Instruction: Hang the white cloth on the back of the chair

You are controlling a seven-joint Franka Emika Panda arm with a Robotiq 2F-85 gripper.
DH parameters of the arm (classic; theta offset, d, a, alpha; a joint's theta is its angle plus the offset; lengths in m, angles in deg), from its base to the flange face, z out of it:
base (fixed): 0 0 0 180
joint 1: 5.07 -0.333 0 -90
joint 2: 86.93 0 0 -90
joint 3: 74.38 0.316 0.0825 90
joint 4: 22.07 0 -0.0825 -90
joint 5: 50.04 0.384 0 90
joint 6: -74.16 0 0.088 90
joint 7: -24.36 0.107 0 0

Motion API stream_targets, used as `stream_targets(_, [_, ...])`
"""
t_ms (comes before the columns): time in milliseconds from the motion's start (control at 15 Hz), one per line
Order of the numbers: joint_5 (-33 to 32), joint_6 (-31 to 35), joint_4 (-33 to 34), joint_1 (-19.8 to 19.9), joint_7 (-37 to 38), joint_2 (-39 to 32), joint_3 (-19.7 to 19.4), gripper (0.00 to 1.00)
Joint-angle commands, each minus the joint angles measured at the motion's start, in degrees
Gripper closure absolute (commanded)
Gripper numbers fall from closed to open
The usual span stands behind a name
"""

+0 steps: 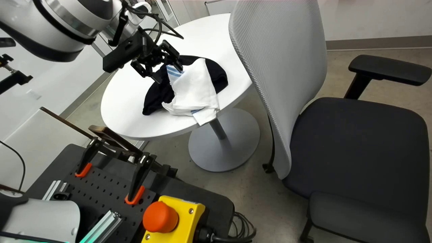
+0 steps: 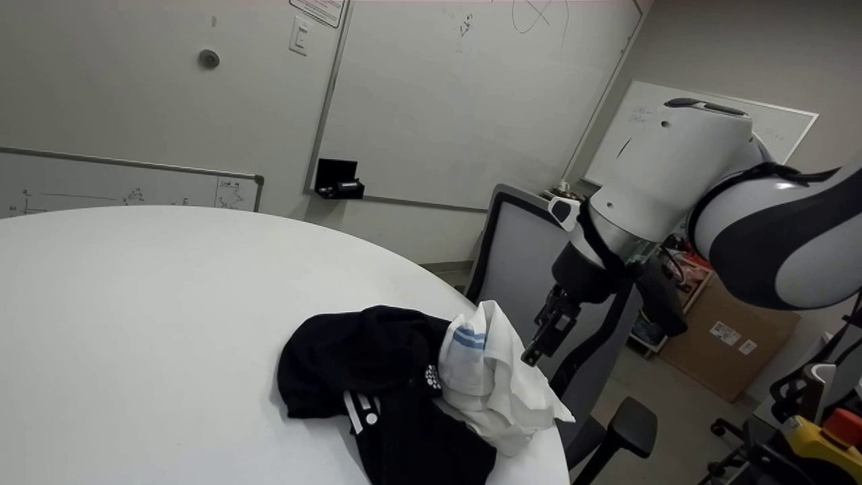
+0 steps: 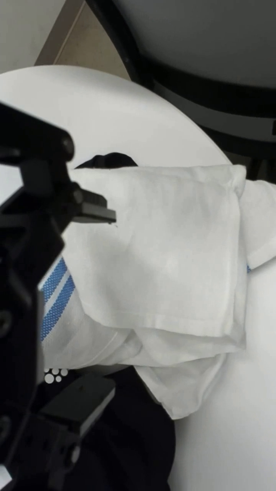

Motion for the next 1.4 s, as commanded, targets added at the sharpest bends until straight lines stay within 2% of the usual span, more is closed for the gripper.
stream_targets(0, [-0.21, 0.67, 3.02, -3.27, 6.49, -4.49, -2.38, 0.0])
stream_targets(133, [-0.59, 0.77, 3.84, -4.47, 8.73, -6.06, -3.52, 0.05])
stream_targets(200, [-0.79, 1.04, 4.23, -5.01, 9.5, -6.85, -4.08, 0.22])
stream_targets(267, [-0.92, 1.32, 4.53, -5.43, 9.91, -7.48, -4.45, 0.29])
stream_targets(400, [-1.32, 1.69, 5.13, -6.65, 10.79, -8.57, -5.39, 0.37])
stream_targets(533, [-1.41, 1.7, 5.72, -7.77, 10.83, -9.43, -5.95, 0.53])
stream_targets(867, [-1.81, 1.73, 7.74, -11.06, 11.23, -11.45, -7.89, 0.26])
stream_targets(1000, [-1.68, 1.78, 8.39, -12.23, 11.21, -12.11, -8.74, 0.54])
stream_targets(1067, [-1.58, 1.83, 8.6, -12.72, 11.14, -12.42, -9.13, 0.55])
stream_targets(1133, [-1.49, 1.88, 8.79, -13.25, 11.16, -12.74, -9.57, 0.61])
stream_targets(1333, [-1.13, 1.94, 8.95, -13.99, 10.84, -13.32, -10.3, 0.86])
